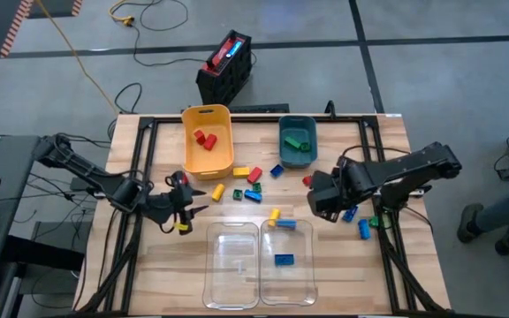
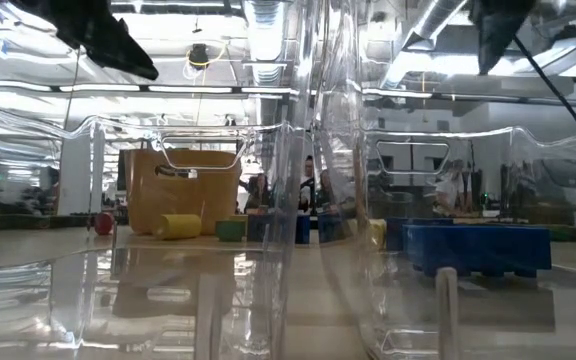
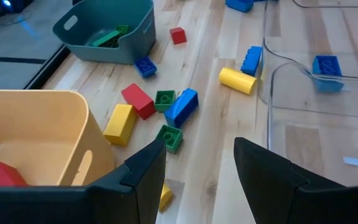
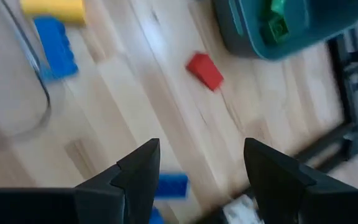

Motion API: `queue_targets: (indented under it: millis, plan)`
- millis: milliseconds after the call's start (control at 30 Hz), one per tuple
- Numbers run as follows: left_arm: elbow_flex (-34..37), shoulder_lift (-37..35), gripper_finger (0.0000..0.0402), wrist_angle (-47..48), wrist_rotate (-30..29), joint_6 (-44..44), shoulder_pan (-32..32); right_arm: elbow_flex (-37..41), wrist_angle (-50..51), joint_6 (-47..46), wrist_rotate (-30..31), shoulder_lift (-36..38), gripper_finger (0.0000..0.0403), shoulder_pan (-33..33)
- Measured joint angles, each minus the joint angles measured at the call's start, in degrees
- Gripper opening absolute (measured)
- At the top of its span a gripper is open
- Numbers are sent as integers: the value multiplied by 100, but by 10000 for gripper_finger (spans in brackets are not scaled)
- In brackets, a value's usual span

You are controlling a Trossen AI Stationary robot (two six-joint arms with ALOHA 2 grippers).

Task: Sort blocks
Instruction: Put the yellow block into the left transparent bin

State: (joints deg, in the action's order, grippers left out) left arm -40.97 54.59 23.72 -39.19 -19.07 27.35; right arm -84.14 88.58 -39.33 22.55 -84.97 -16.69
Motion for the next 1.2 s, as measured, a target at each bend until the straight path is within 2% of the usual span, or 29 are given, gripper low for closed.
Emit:
queue_targets:
  millis: [167, 200, 267, 333, 400, 567, 667, 867, 1000, 1100, 1200]
  plan:
    - [0, 0, 184, -14, -290, 561, -71, 452, -936, -25, 251, 70, 243, 31]
    - [0, 1, 183, -7, -249, 695, -163, 544, -1177, -3, 429, 104, 243, -15]
    - [-1, 0, 177, 78, 191, 737, -399, 746, -1560, 50, 749, 217, 243, -127]
    - [-2, 0, 171, 406, 712, 516, -550, 950, -1768, 65, 910, 406, 243, -199]
    - [-2, 0, 167, 916, 996, 161, -539, 1165, -1894, 63, 1060, 628, 243, -258]
    - [-2, 2, 163, 1971, 1069, -648, -474, 1681, -2244, 387, 1839, 1224, 243, -64]
    - [-2, 43, 162, 2279, 1204, -690, -643, 1983, -3111, 1129, 2131, 1584, 243, 376]
    - [-2, 220, 162, 3054, 1666, -1184, -785, 2448, -4977, 2598, 2123, 2018, 243, 1076]
    - [-52, 232, 162, 3639, 2200, -1848, -513, 2656, -5464, 3083, 1761, 2004, 243, 1273]
    - [-293, 311, 162, 4515, 2779, -2338, -570, 2767, -5695, 3125, 1499, 1928, 243, 1383]
    - [-415, 498, 162, 4958, 3006, -2546, -720, 2829, -6065, 3296, 1484, 1734, 243, 1377]
